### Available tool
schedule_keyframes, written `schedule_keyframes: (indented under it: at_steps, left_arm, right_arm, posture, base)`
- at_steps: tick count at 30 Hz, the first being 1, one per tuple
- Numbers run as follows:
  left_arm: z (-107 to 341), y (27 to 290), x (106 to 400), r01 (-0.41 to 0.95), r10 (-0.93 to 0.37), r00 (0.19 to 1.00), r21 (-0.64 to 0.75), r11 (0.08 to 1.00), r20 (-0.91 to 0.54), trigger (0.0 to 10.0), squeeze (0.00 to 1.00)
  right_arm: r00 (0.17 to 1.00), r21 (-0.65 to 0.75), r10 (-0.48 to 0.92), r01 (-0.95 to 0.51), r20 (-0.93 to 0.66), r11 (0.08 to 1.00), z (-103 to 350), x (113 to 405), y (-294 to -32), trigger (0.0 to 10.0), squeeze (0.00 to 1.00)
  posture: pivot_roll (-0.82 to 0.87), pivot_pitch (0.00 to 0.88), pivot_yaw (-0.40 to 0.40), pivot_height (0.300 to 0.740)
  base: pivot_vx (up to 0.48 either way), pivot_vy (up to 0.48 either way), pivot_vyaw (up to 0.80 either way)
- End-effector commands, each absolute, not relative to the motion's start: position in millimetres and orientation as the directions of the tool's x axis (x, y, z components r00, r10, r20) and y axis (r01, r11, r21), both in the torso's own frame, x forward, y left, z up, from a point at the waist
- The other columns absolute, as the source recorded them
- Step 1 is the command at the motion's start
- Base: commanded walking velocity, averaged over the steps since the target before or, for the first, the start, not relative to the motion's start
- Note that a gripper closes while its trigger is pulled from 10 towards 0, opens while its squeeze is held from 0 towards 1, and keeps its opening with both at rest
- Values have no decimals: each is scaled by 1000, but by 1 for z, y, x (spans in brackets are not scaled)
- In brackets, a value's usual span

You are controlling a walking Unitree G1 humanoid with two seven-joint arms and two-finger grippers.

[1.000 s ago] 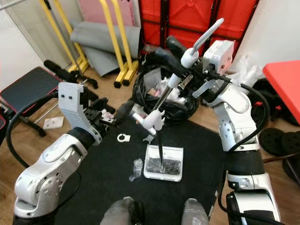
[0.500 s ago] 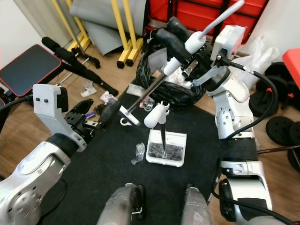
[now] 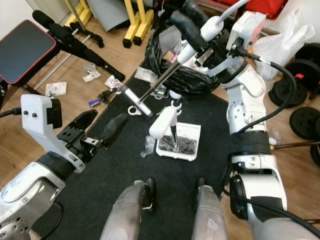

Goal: Sweep floor

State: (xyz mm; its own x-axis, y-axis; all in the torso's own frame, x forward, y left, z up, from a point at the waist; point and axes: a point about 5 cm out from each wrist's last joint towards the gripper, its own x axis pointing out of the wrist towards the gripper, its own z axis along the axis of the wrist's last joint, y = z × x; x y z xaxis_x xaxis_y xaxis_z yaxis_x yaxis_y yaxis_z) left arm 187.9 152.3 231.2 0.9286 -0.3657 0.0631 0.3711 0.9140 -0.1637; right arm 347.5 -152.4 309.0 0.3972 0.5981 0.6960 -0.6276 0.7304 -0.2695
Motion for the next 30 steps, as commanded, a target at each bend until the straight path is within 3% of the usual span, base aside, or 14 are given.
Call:
schedule_keyframes:
  at_steps: [1,7,12,26,30]
  left_arm:
    - [229,158,183,260,-260,965,-174,950,22,10000,0]
    - [230,157,181,261,-261,965,-175,949,20,10000,0]
    - [231,157,181,263,-265,964,-176,948,15,10000,0]
    - [231,157,185,267,-272,962,-193,944,-3,10000,0]
    - [231,157,187,263,-269,963,-198,944,-6,10000,0]
  right_arm:
    - [325,-304,551,-573,769,761,324,341,-155,10000,0]
    - [334,-308,551,-561,765,768,324,345,-154,10000,0]
    - [413,-358,648,-586,640,727,297,354,-147,10000,0]
    - [404,-531,764,-553,503,642,308,348,-162,10000,0]
    - [403,-501,778,-602,482,622,315,345,-166,10000,0]
  posture:
    - [309,455,16,740]
    - [310,459,13,740]
    - [304,461,11,740]
    - [273,447,10,740]
    - [263,441,9,740]
  base:
    - [0,0,0]
    - [0,0,0]
    - [0,0,0]
    - [0,0,0]
    - [0,0,0]
